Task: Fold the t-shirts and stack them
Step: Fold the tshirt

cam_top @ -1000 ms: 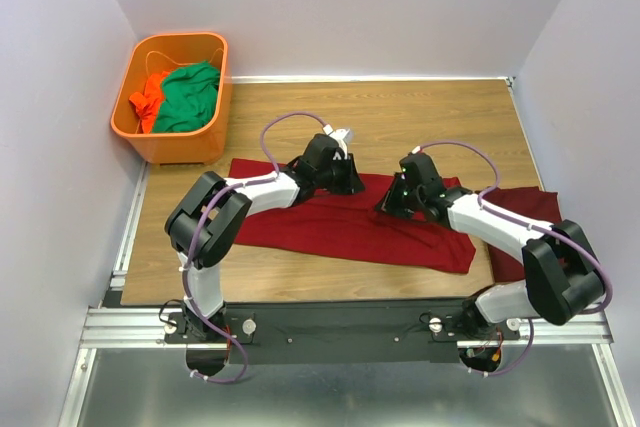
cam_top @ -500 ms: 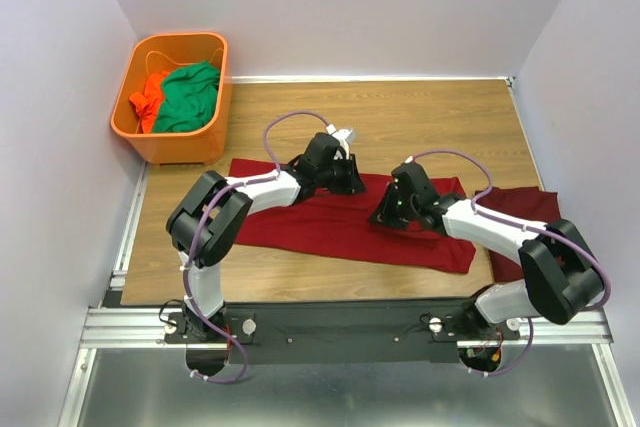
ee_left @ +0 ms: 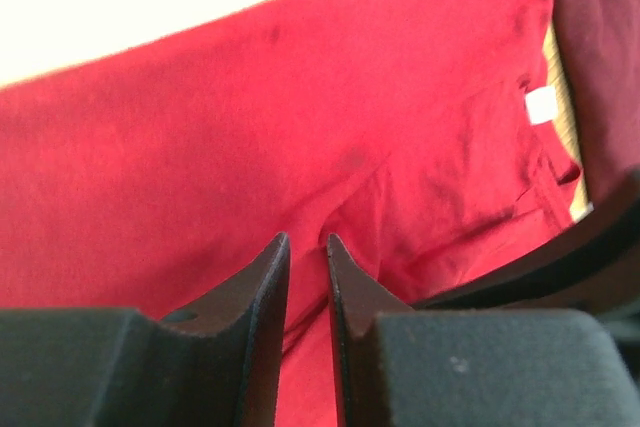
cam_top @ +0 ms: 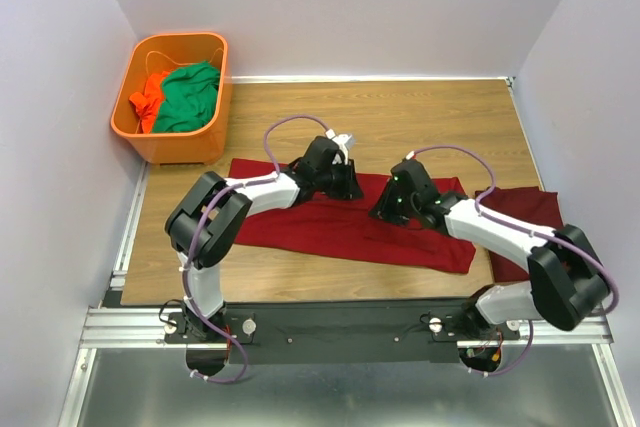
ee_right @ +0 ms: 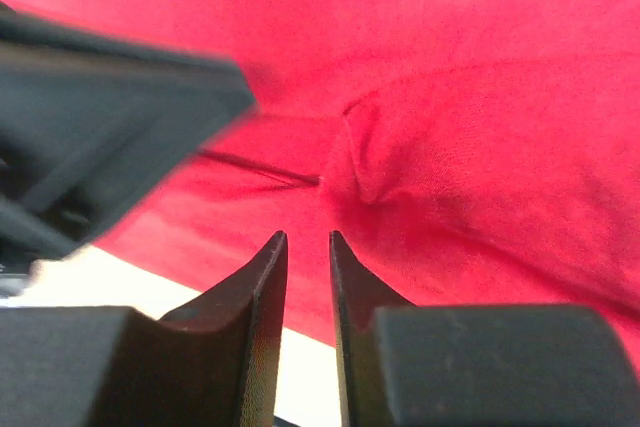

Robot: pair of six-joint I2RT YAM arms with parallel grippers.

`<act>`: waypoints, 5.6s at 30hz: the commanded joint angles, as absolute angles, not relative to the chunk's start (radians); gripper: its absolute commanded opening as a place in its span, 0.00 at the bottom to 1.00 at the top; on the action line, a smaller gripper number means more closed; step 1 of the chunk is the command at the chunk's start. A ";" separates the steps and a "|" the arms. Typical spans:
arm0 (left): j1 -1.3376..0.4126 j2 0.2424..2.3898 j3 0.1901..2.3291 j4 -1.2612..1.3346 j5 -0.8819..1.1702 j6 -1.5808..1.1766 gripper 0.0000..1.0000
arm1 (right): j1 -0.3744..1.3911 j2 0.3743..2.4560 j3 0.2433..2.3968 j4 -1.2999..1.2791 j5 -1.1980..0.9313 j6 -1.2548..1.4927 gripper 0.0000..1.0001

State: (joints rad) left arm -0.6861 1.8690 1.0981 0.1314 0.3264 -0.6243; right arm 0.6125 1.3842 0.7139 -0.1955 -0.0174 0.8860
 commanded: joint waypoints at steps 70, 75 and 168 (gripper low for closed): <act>-0.854 1.720 1.020 -0.055 0.304 -0.515 0.00 | 0.561 1.238 0.733 -0.586 0.288 0.876 0.47; -0.851 1.724 1.020 -0.066 0.304 -0.506 0.01 | 0.561 1.239 0.703 -0.591 0.264 0.884 0.47; -0.761 1.763 1.140 -0.089 0.048 -0.666 0.13 | 0.396 2.600 2.364 -0.669 -0.063 0.336 0.63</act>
State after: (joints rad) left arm -0.7712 1.8587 1.1965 -0.0017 0.1795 -0.6964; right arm 0.3874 2.6141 2.3558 -0.5529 -0.1120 0.3717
